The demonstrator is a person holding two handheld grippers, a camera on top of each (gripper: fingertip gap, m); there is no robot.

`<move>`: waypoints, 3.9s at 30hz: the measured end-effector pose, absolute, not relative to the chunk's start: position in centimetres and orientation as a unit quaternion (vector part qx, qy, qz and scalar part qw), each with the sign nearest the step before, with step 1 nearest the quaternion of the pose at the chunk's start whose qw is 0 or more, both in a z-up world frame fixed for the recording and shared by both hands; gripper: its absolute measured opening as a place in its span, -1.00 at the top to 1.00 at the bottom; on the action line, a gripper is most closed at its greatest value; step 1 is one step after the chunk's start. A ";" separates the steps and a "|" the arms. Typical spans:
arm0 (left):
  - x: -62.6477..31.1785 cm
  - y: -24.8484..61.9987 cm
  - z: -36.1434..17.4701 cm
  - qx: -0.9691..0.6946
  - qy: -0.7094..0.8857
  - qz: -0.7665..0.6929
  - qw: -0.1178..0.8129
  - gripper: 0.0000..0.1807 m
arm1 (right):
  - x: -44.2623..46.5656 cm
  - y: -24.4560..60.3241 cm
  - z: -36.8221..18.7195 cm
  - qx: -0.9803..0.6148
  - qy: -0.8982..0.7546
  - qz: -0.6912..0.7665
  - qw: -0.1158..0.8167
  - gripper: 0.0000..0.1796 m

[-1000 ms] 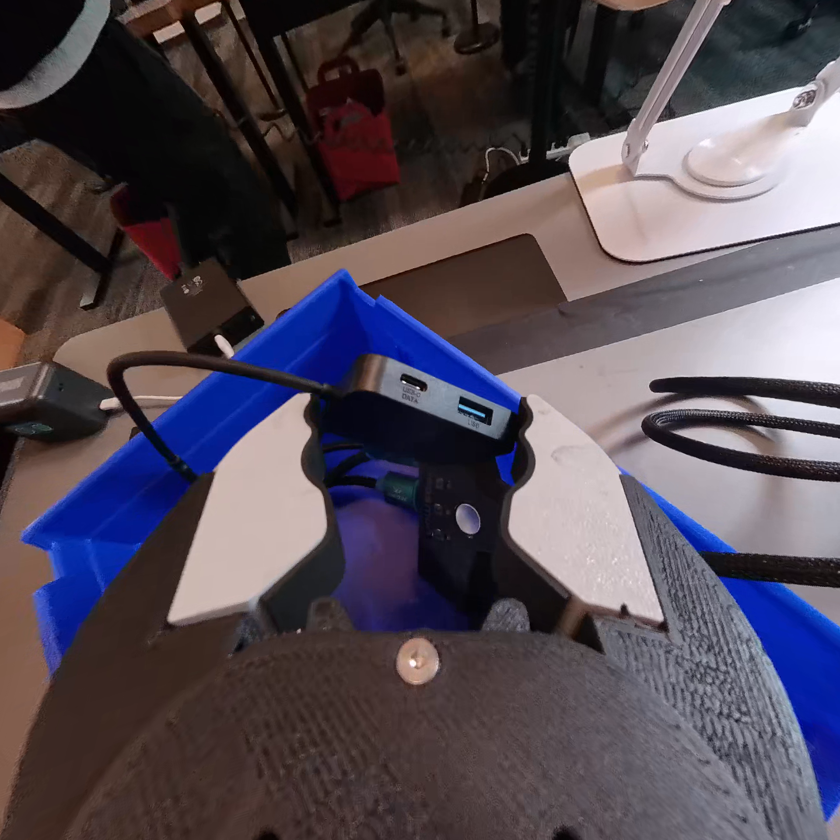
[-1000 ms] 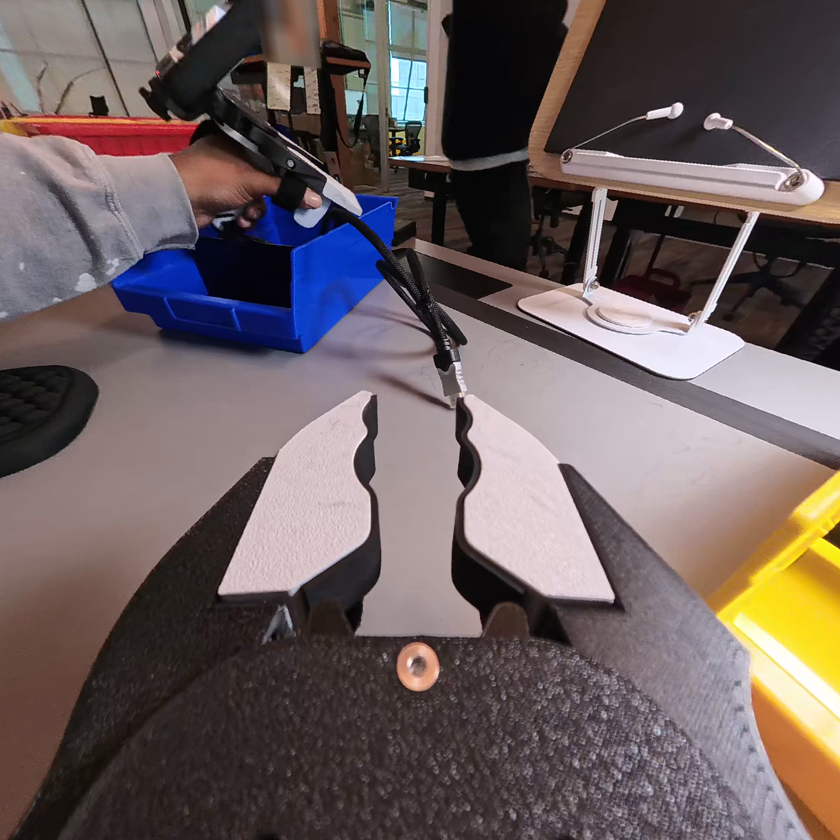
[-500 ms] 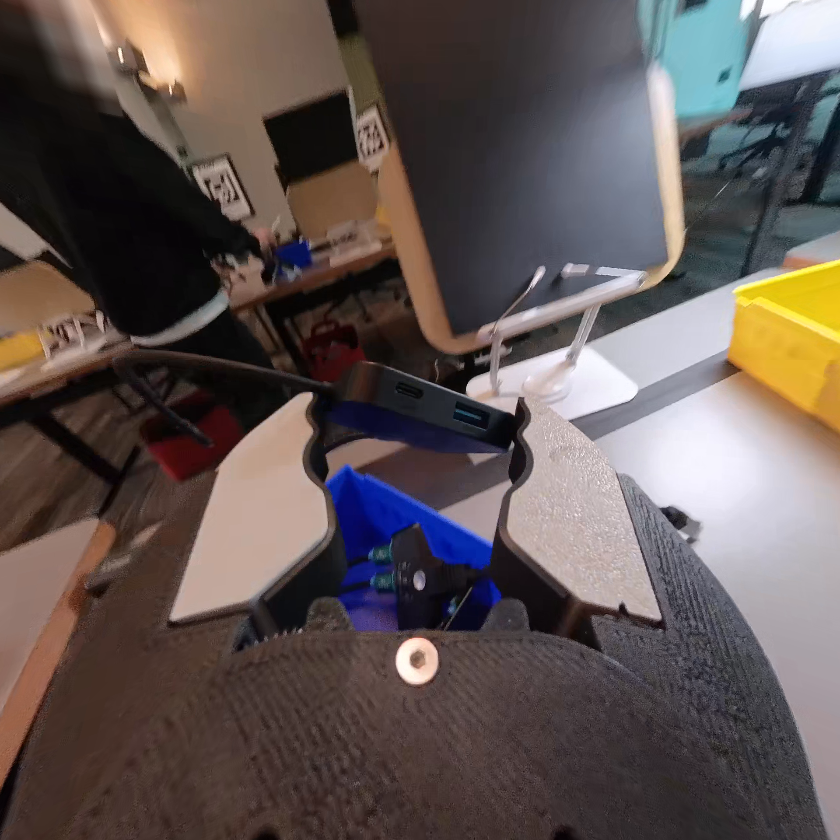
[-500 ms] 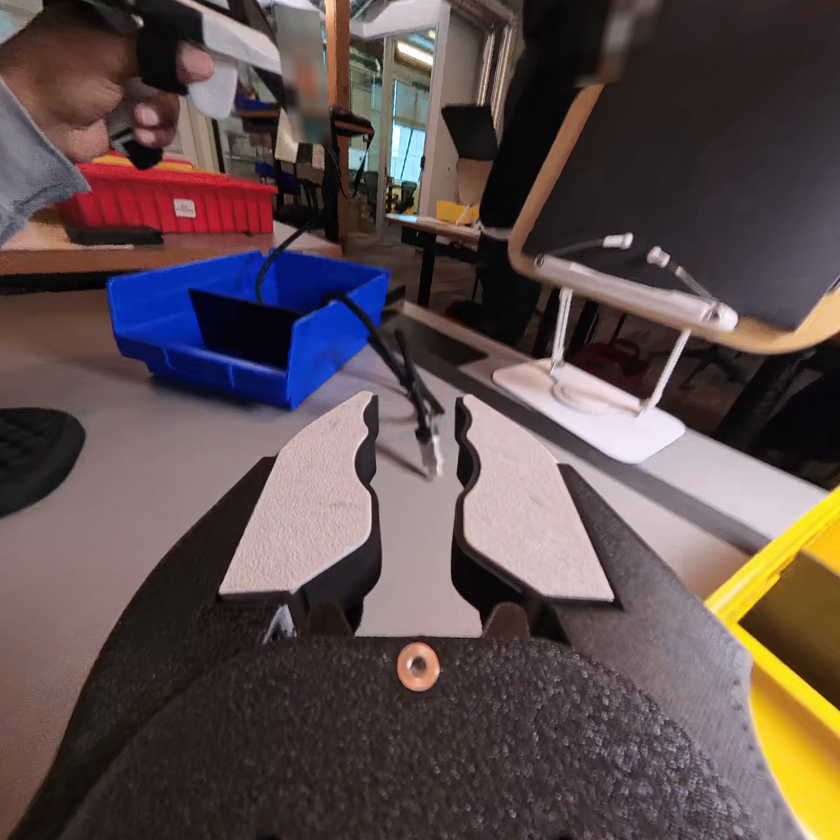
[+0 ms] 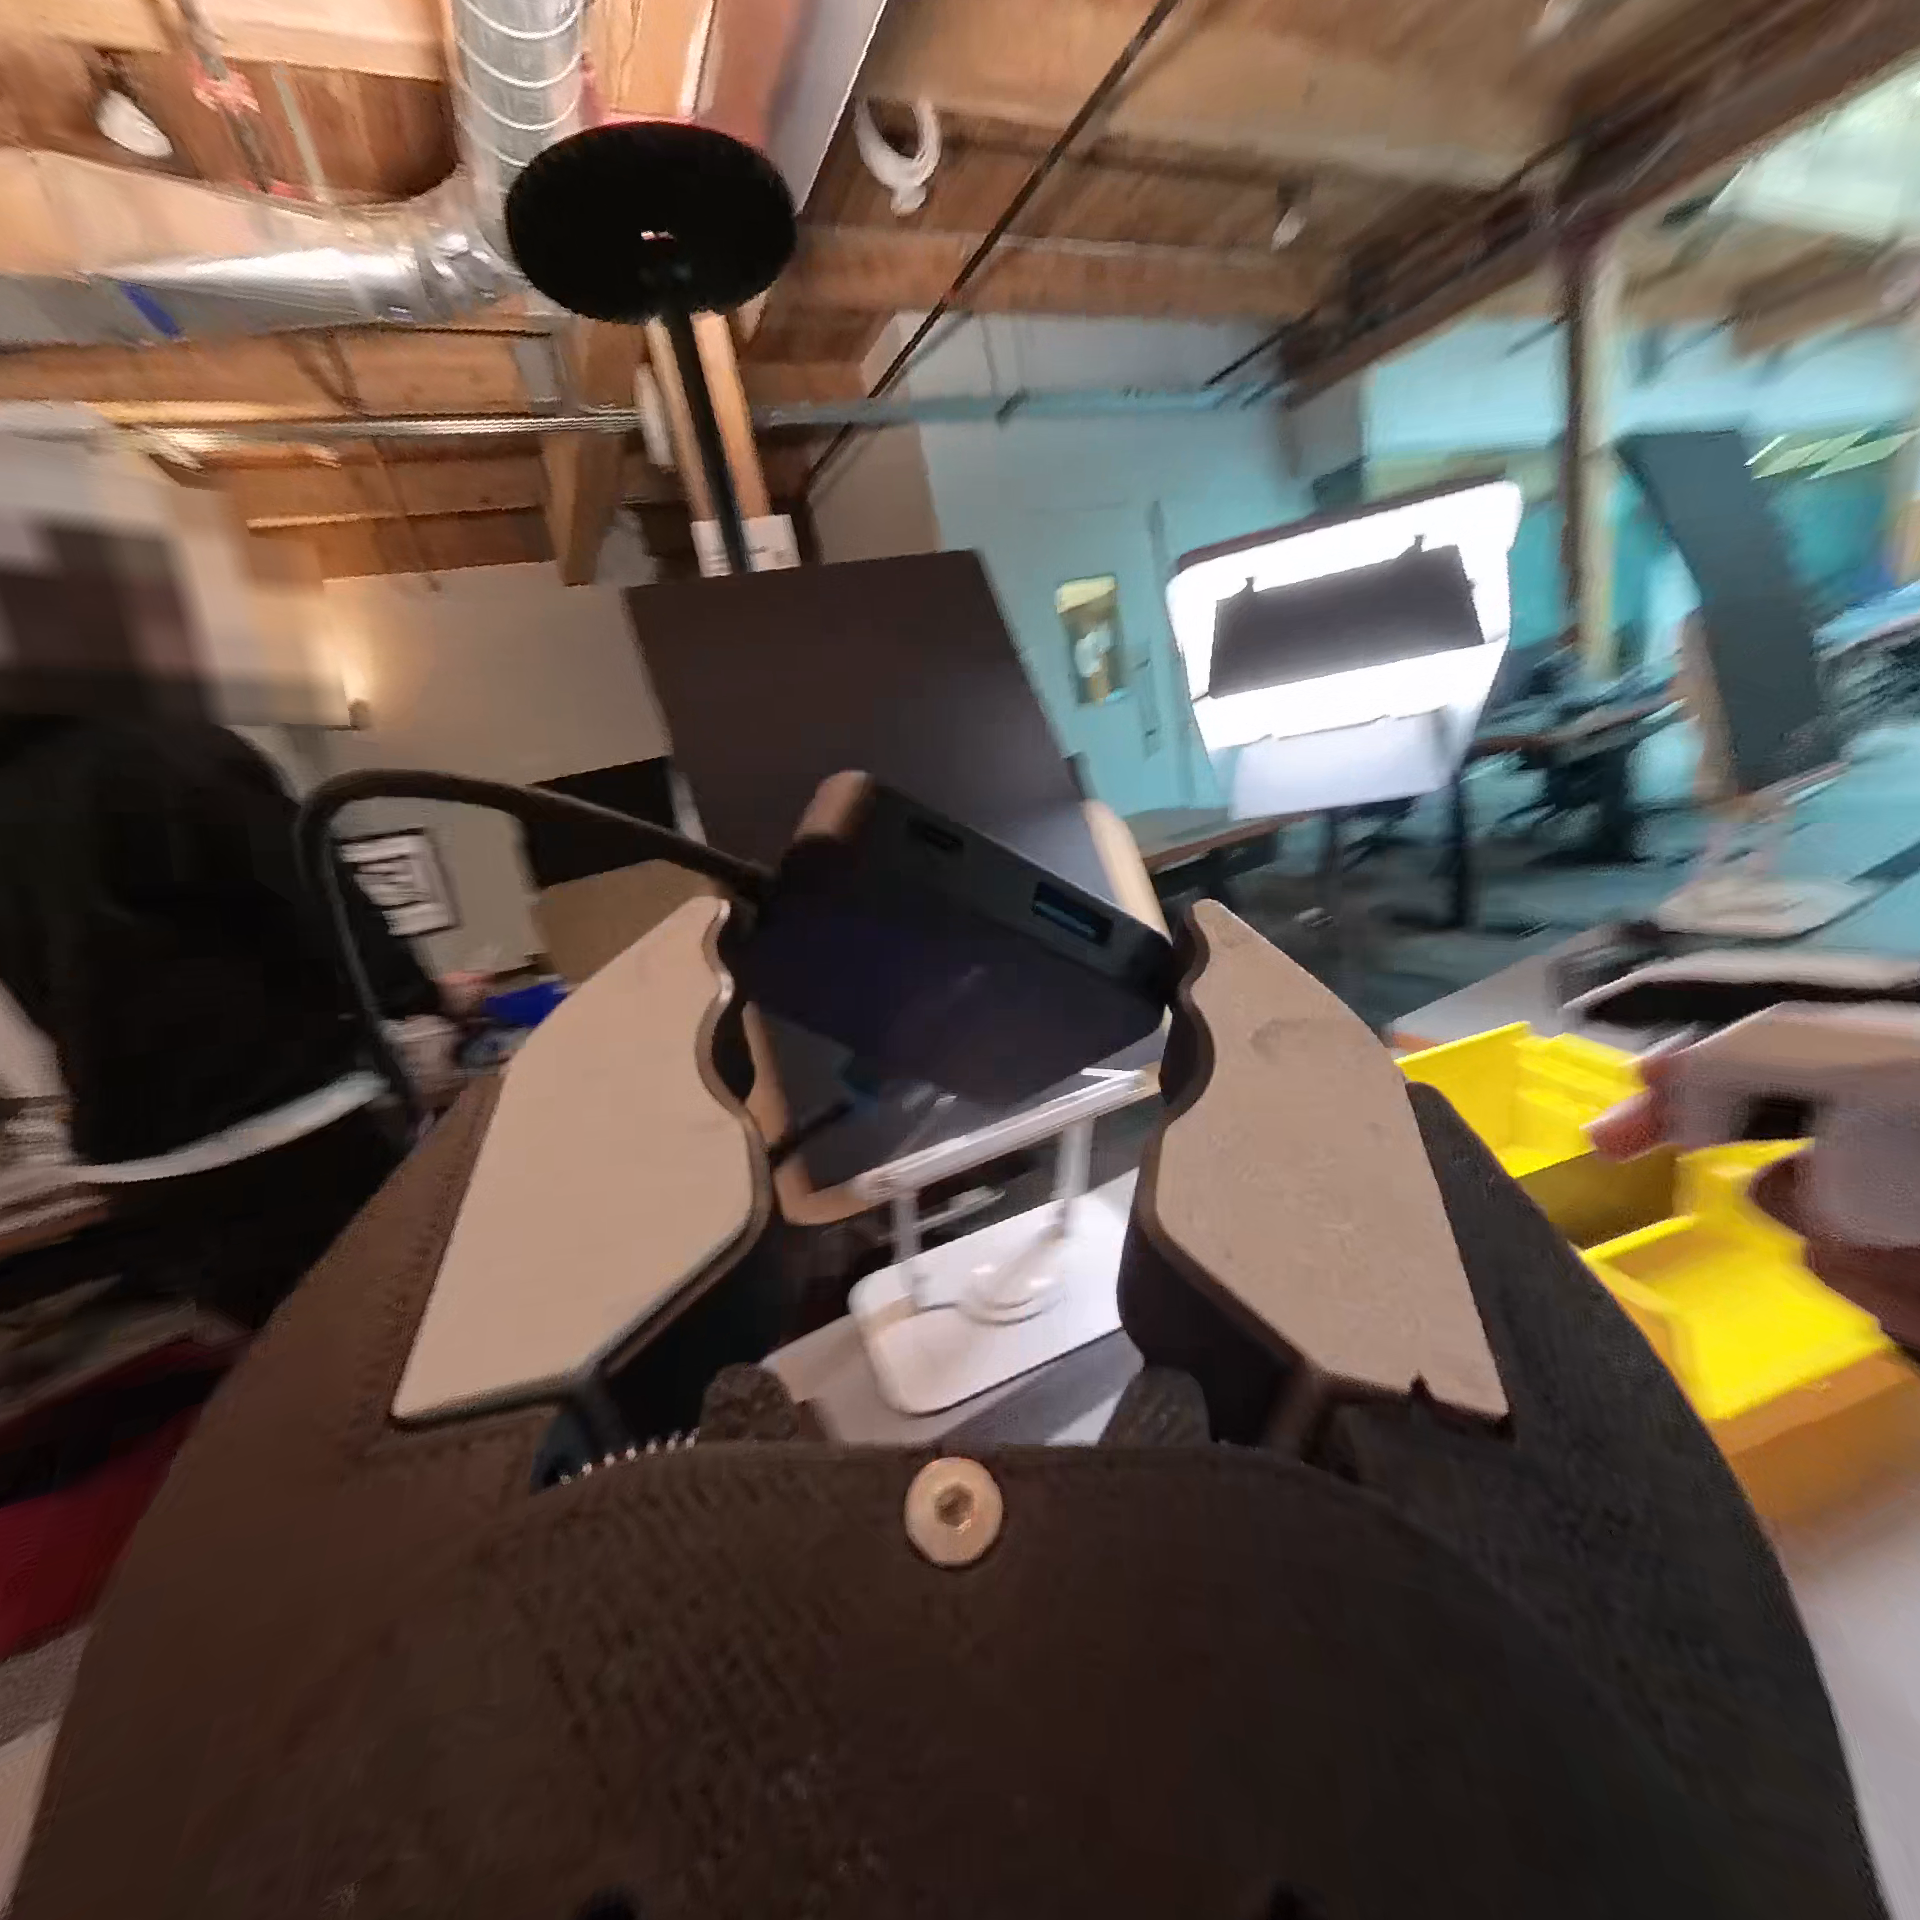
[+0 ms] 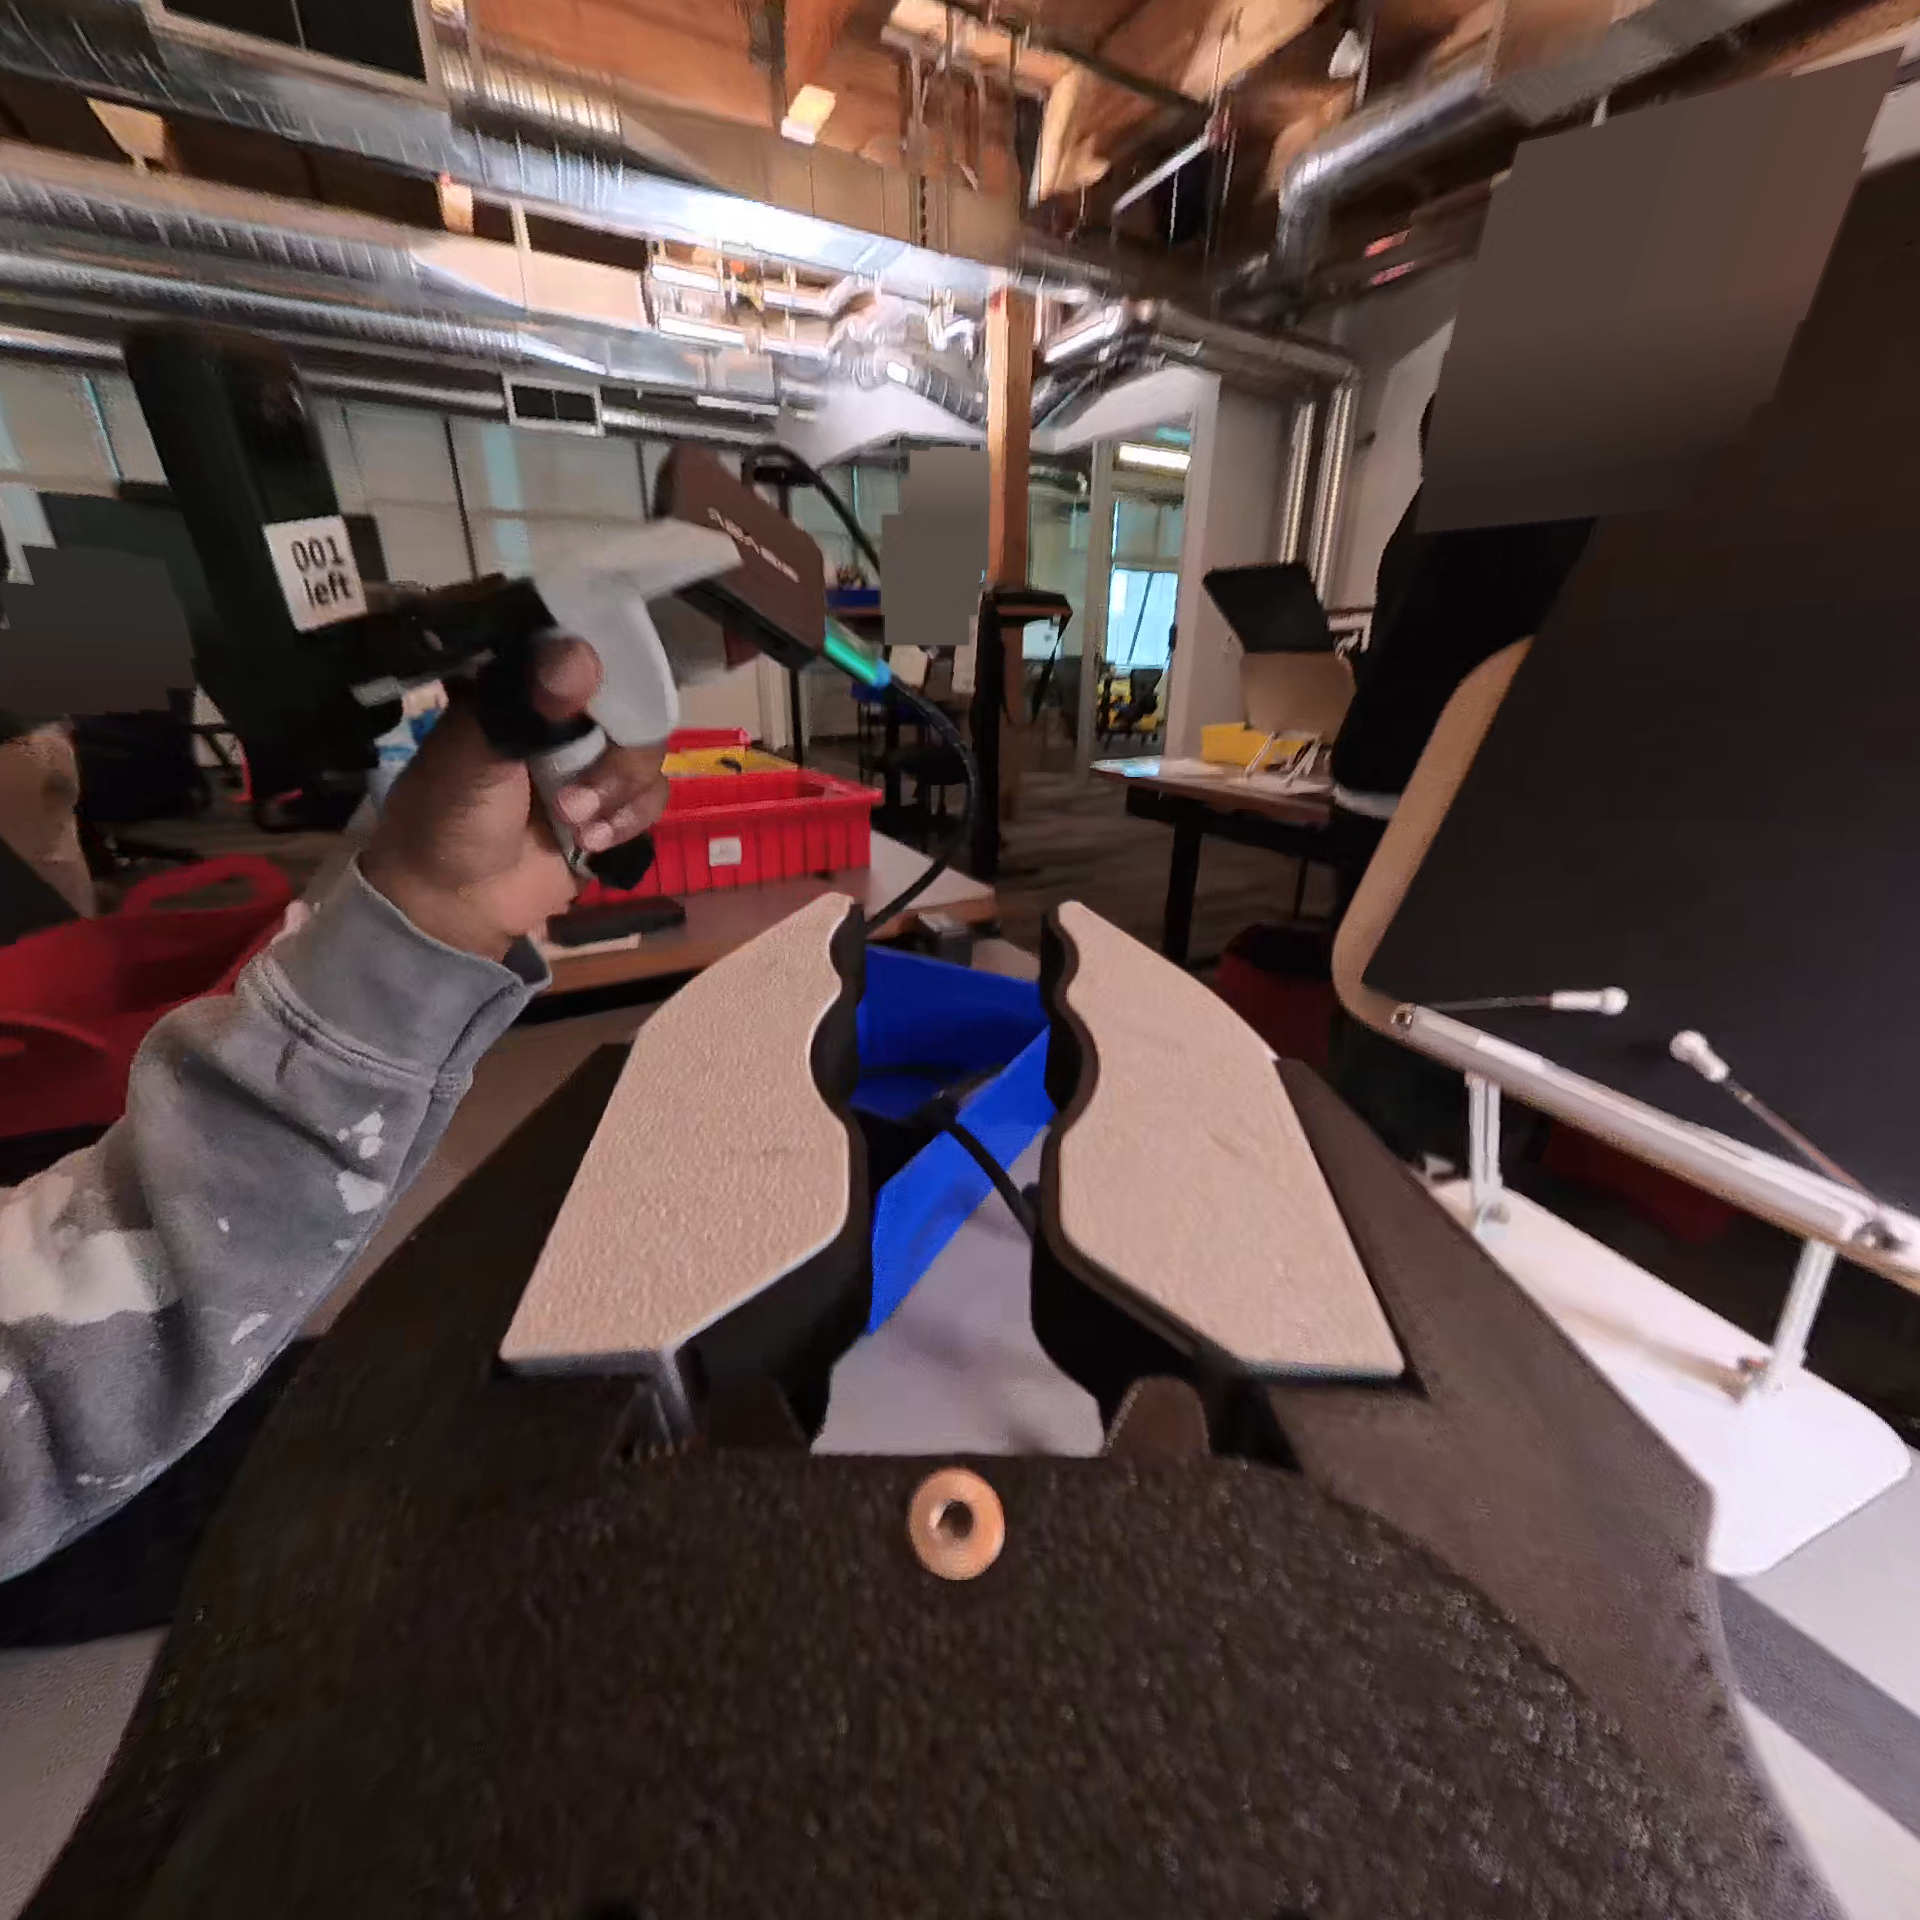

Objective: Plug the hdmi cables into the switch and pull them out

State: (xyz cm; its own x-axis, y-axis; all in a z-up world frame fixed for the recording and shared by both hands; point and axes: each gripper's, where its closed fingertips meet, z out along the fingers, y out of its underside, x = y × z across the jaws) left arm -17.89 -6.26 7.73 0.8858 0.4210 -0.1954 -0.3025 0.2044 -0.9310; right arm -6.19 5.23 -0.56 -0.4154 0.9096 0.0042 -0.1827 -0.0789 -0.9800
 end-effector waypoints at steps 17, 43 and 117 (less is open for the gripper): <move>-4.6 -1.3 1.9 -0.557 0.188 -0.306 0.749 0.17 | -6.9 0.2 -5.2 -0.215 -0.667 0.576 0.420 0.40; -9.9 1.1 -1.9 -0.606 0.065 -0.311 0.729 0.84 | -4.4 6.4 -0.1 -0.222 -0.606 0.388 0.657 0.73; -15.5 -4.2 0.2 -0.672 0.020 -0.110 0.732 0.84 | 0.3 23.7 -7.1 -0.581 -0.662 0.390 0.270 0.88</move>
State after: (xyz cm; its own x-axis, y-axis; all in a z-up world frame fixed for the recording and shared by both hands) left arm -15.52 -4.23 0.25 0.9751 -0.1874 0.1184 0.1341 0.0735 -0.9882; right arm 0.30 23.69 -7.11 -0.1804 0.9790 -0.0953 0.5587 0.0222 -0.8291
